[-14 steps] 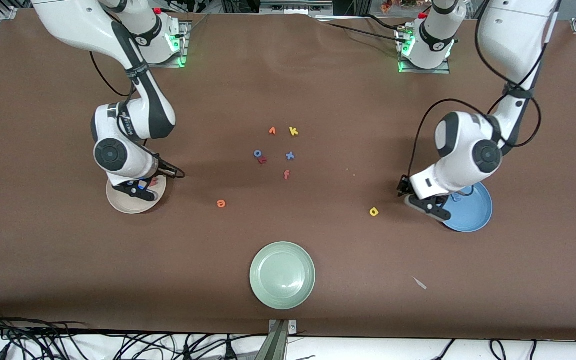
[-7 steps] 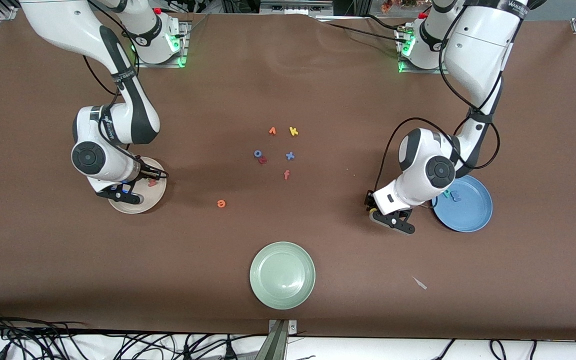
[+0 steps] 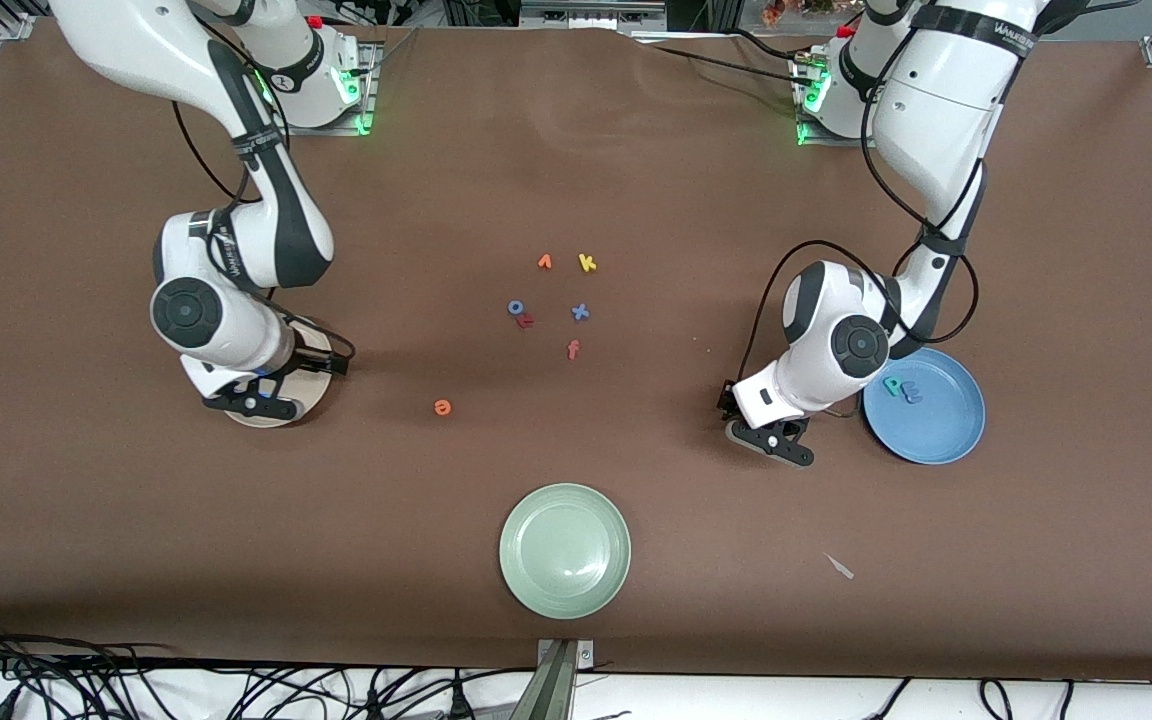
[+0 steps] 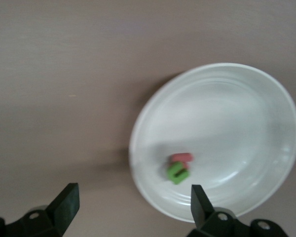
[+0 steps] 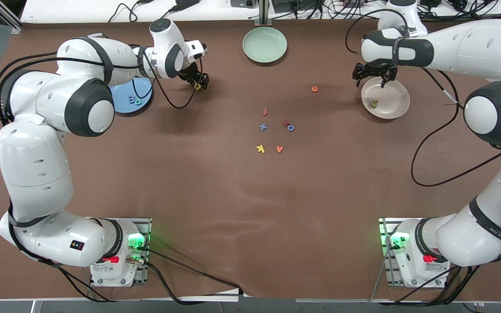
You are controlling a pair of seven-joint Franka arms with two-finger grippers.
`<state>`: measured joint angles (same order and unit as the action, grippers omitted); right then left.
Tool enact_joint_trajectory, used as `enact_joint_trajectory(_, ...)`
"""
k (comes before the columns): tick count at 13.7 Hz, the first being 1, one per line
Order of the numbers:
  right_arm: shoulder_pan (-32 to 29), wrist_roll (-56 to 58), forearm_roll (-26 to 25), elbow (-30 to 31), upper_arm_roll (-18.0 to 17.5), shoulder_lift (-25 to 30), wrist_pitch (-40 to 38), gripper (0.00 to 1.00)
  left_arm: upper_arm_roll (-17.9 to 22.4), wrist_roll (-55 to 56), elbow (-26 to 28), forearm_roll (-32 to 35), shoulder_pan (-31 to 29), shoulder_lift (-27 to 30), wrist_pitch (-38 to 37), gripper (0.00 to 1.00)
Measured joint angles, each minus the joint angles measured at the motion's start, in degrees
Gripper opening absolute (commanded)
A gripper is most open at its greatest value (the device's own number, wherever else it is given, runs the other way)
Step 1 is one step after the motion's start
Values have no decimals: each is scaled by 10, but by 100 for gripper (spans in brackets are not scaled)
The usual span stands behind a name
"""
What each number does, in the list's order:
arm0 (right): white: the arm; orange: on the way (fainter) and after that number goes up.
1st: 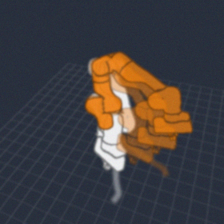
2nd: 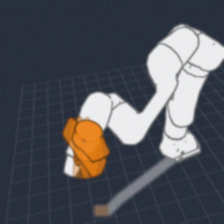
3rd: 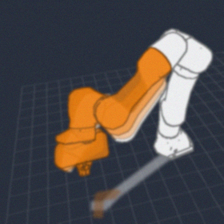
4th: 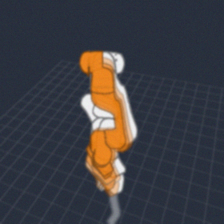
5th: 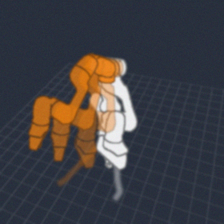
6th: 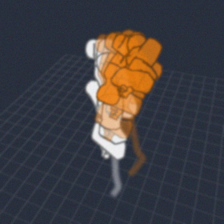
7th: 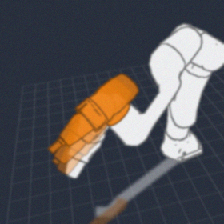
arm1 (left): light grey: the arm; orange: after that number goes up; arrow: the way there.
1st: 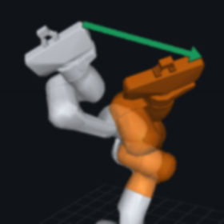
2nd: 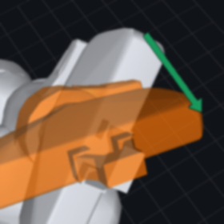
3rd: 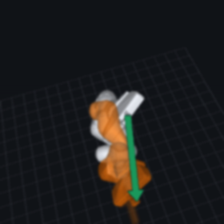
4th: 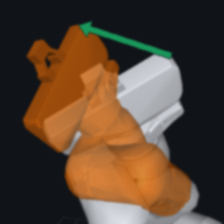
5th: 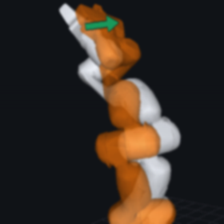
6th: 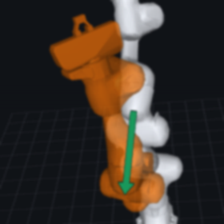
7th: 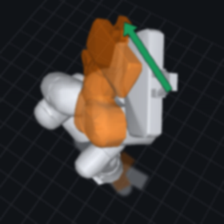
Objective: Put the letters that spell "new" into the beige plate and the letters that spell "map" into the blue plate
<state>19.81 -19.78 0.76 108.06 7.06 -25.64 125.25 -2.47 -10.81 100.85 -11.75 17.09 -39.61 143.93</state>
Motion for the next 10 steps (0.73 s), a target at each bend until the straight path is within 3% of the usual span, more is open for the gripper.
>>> enact_joint_trajectory(6,3,-2,43,-65,-43,-50,0,100,3,0,0,0,0,-1,0,54)
enact_joint_trajectory(10,7,-5,46,-114,-73,-96,1,100,4,-4,0,8,0,-5,1,38)
